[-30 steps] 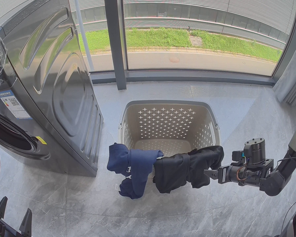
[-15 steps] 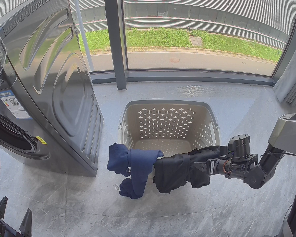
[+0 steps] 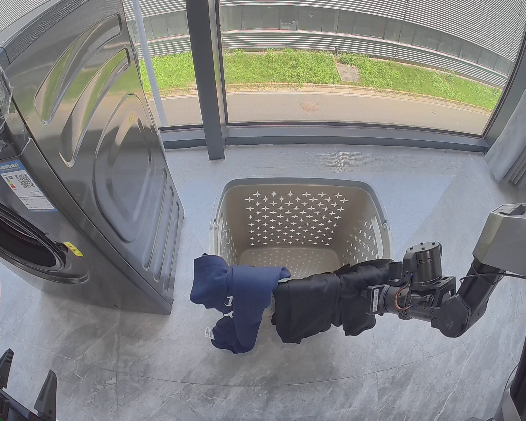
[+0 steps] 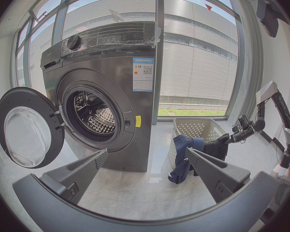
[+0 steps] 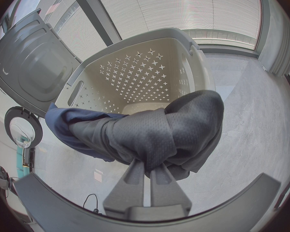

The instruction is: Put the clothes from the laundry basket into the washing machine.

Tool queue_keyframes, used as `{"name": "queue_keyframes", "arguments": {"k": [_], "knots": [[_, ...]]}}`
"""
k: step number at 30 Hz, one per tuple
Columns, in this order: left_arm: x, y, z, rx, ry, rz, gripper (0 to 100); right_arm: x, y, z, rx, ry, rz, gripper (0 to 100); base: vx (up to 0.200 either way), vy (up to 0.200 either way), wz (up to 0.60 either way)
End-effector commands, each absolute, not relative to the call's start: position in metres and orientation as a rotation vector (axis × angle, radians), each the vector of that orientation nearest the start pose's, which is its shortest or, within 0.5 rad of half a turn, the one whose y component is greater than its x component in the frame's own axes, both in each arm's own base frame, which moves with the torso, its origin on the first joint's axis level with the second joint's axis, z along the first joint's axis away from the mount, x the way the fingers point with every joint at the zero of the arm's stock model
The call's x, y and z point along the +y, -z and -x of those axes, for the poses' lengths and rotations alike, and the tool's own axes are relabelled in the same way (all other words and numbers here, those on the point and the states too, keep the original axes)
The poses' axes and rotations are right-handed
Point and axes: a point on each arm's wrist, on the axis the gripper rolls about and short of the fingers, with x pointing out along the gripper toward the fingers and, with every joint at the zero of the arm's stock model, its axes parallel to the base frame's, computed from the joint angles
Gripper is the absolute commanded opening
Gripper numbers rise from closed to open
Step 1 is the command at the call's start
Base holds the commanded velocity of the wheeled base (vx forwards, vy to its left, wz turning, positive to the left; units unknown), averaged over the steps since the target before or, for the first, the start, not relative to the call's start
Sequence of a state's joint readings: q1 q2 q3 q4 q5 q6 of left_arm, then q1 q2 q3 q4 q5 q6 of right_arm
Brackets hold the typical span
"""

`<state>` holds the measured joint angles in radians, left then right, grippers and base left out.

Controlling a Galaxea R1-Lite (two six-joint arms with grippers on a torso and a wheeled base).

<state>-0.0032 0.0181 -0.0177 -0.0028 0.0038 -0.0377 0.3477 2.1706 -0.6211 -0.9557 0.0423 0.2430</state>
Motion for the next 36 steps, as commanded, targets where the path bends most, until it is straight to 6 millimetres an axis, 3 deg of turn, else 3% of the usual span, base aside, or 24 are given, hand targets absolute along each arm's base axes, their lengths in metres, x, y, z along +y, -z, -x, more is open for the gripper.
{"name": "queue_keyframes", "arguments": {"k": [1, 10, 26, 36], "knots": [[0.000, -0.076, 0.023, -0.002, -0.002, 0.038, 100, 0.117, -0.029, -0.301, 0.616, -0.327, -0.140, 0, 0.000, 0.000, 0.00], [0.000, -0.076, 0.023, -0.002, -0.002, 0.038, 100, 0.120, -0.083, -0.250, 0.488, -0.422, -0.144, 0, 0.000, 0.000, 0.00], [0.000, -0.076, 0.023, -0.002, -0.002, 0.038, 100, 0.119, -0.132, -0.228, 0.308, -0.483, -0.181, 0, 0.000, 0.000, 0.00], [0.000, -0.076, 0.023, -0.002, -0.002, 0.034, 100, 0.126, -0.184, -0.207, 0.114, -0.574, -0.239, 0, 0.000, 0.000, 0.00]]}}
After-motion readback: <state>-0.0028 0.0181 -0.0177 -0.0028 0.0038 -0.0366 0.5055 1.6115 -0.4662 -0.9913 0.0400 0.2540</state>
